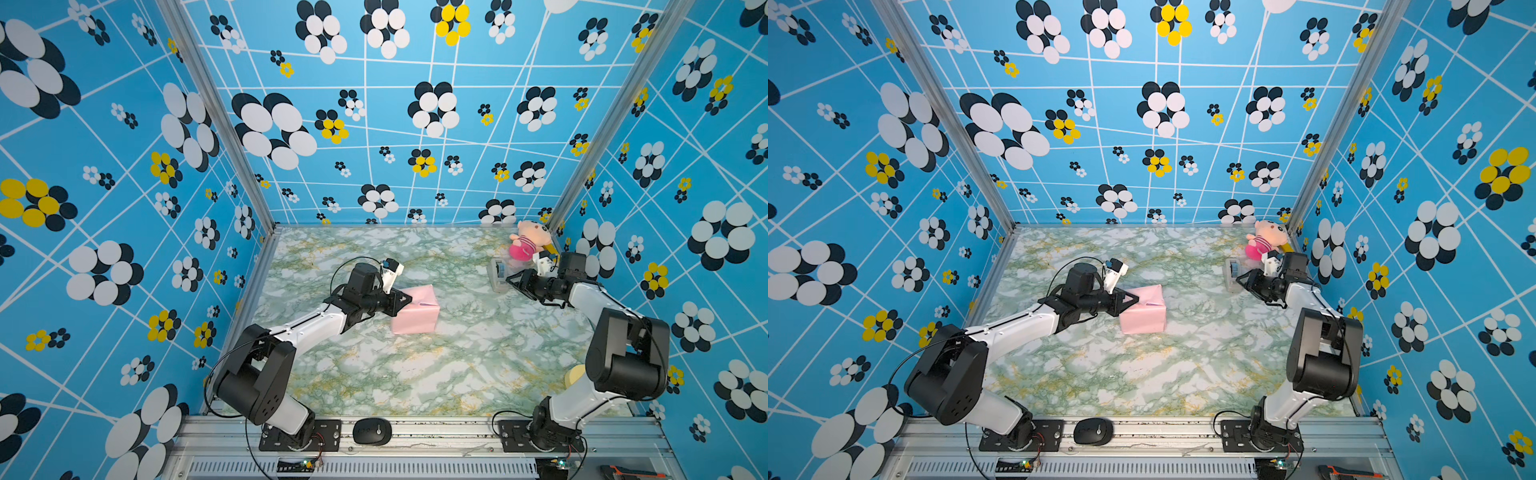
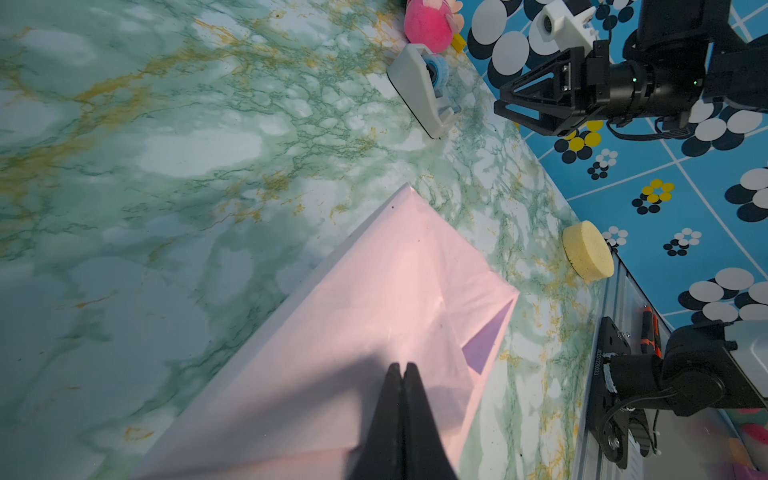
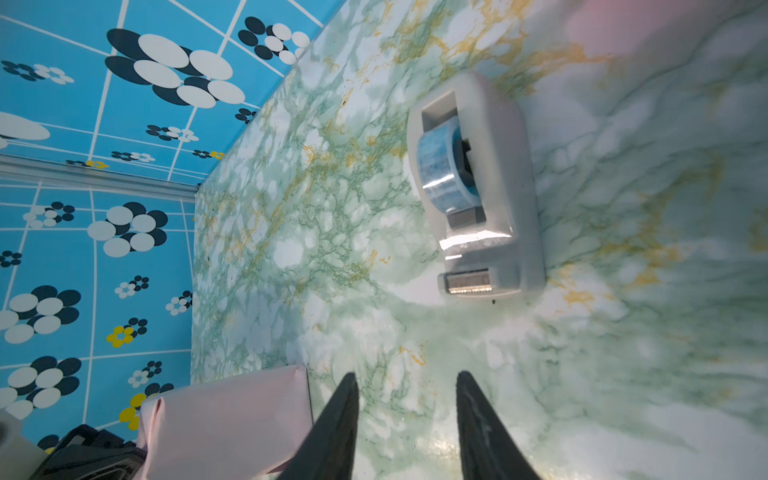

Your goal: Wrap the gift box in paper

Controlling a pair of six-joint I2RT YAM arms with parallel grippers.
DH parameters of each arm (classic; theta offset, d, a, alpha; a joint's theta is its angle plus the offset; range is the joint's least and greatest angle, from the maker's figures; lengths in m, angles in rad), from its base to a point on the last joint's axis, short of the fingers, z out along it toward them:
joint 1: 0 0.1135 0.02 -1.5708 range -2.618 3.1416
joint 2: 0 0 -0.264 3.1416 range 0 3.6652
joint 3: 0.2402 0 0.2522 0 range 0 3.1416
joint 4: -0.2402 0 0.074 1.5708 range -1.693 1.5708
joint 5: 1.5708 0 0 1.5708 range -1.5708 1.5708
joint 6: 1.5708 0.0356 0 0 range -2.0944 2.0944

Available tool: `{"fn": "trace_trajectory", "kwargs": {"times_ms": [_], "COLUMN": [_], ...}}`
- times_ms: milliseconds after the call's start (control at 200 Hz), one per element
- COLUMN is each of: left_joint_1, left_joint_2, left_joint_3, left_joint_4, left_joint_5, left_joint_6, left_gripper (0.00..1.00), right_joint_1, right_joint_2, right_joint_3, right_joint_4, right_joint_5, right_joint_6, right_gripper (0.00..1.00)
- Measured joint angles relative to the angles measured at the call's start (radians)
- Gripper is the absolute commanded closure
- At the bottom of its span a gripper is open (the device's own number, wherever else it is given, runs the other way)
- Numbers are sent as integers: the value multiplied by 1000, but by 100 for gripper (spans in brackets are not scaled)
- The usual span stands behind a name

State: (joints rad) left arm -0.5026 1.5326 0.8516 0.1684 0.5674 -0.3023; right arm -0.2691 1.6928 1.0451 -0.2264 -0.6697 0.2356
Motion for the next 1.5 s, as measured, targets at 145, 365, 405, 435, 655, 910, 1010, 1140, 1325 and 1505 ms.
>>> {"fn": "trace_trajectory", "kwargs": {"times_ms": [145,365,405,435,655,910,1010,1140,1325,1505], "left_joint_1": [0,0,0,0,0,0,0,0,0,0], "left_joint_2": [0,0,0,0,0,0,0,0,0,0], "left_joint_3": [0,-1,-1,-1,-1,-1,-1,-1,-1,-1], "left_joint_4": [2,2,2,2,4,4,4,4,3,3], "left_joint_5": [0,-7,-7,-7,-7,-7,-8,-8,-8,-8], "left_joint_6": [0,0,0,0,0,0,0,0,0,0], "left_gripper": [95,95,95,95,95,94,94,94,94,94], "right_joint_1": [0,0,0,0,0,-3,-5,-11,-21,-26], "right_joint_2": [107,191,208,219,274,321,343,376,408,418], "right_joint_3": [75,146,165,178,221,257,280,312,362,386], "right_joint_4": [3,3,3,3,2,-29,-50,-79,-148,-186], "right_joint_5": [-21,-33,-42,-47,-75,-110,-135,-178,-208,-219], "right_joint_6": [-71,-122,-130,-135,-156,-199,-219,-241,-271,-272], "right_gripper": [59,56,56,56,57,58,60,60,62,54]}}
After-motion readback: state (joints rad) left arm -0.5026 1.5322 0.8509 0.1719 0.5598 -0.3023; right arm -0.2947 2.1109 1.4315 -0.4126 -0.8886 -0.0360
